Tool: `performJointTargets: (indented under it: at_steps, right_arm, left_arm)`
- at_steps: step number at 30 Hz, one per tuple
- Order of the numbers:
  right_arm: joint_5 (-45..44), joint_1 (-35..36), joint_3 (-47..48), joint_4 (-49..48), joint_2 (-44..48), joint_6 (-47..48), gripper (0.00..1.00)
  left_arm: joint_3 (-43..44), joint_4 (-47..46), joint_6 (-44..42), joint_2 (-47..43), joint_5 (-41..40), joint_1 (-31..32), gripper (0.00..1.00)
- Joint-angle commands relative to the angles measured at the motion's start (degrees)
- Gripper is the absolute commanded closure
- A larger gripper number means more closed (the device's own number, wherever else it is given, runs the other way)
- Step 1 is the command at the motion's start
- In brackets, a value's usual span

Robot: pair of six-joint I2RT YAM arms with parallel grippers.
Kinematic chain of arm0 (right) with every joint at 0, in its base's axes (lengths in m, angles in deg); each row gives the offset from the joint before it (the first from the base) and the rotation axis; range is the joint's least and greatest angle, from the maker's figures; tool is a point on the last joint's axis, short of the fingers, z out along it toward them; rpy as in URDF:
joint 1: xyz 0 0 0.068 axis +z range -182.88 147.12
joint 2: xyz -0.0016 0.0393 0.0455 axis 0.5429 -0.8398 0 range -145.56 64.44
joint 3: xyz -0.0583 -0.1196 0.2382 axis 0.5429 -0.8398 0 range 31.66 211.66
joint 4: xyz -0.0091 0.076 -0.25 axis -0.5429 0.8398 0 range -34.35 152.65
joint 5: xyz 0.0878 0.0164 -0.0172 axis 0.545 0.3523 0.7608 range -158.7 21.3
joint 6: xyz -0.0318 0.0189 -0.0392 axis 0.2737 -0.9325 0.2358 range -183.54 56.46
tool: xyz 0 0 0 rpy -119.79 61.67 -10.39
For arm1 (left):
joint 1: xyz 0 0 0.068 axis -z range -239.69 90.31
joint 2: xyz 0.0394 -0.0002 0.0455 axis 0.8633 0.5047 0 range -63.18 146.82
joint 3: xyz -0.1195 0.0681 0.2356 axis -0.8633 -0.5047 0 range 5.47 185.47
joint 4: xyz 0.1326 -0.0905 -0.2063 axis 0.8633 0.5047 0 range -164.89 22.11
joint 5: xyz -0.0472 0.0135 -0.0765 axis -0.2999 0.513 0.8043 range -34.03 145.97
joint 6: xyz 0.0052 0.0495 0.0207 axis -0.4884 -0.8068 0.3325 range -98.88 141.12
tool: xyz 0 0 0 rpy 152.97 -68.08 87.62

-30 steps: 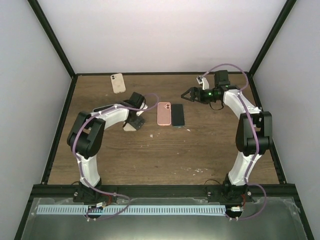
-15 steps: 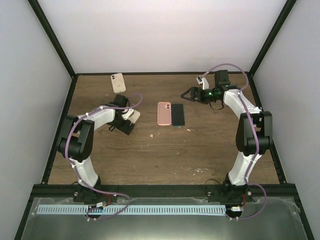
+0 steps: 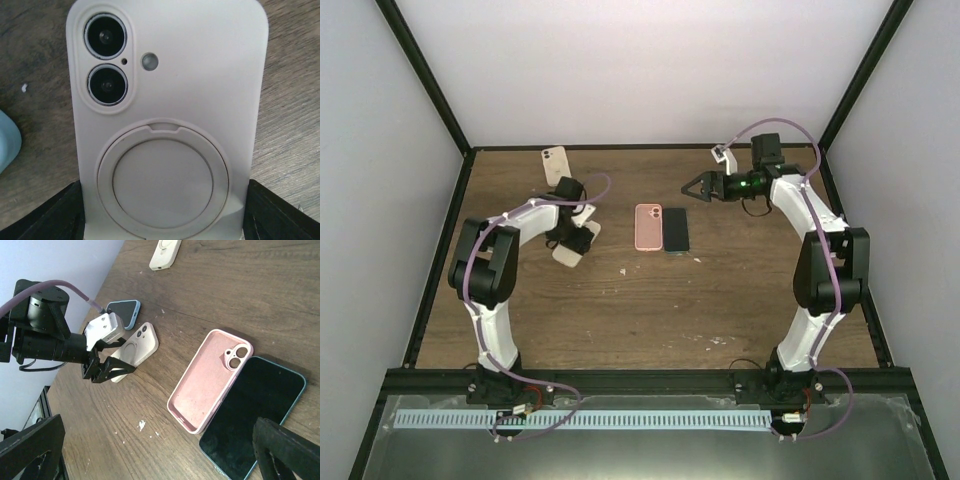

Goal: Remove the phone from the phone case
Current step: Pick up the phone at the center of the board.

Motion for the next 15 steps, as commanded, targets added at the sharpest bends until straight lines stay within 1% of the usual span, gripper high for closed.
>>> performJointTargets:
  at_steps: [1, 4, 5, 7, 10, 15]
  right_arm:
    - [1.1, -0.3, 3.6, 2.4, 2.0, 3.0, 0.00]
    - [1.0, -0.1, 3.7, 2.1, 2.0, 2.6, 0.00]
    - [1.0, -0.1, 3.7, 1.9, 2.0, 2.6, 0.00]
    - [0.4, 0.3, 3.7, 1.6, 2.2, 2.6, 0.00]
    - [0.4, 0.9, 3.8, 1.3, 2.7, 2.7, 0.00]
    - [4.3, 3.1, 3.8, 1.5, 2.7, 2.1, 0.00]
  left_arm:
    - [-1.1, -1.1, 0.3, 2.2, -4.0, 0.2, 0.33]
    - [-1.6, -1.4, 0.2, -0.5, -1.8, 0.2, 0.44]
    - [-1.7, -1.4, 0.2, -1.5, -0.6, 0.2, 0.49]
    - [-1.9, -1.2, -0.1, -4.0, 1.4, 0.3, 0.55]
    - [-3.3, -2.0, -1.1, -8.9, 3.2, 1.2, 0.58]
    - [-5.2, -3.1, -2.3, -17.8, 7.2, 4.4, 0.59]
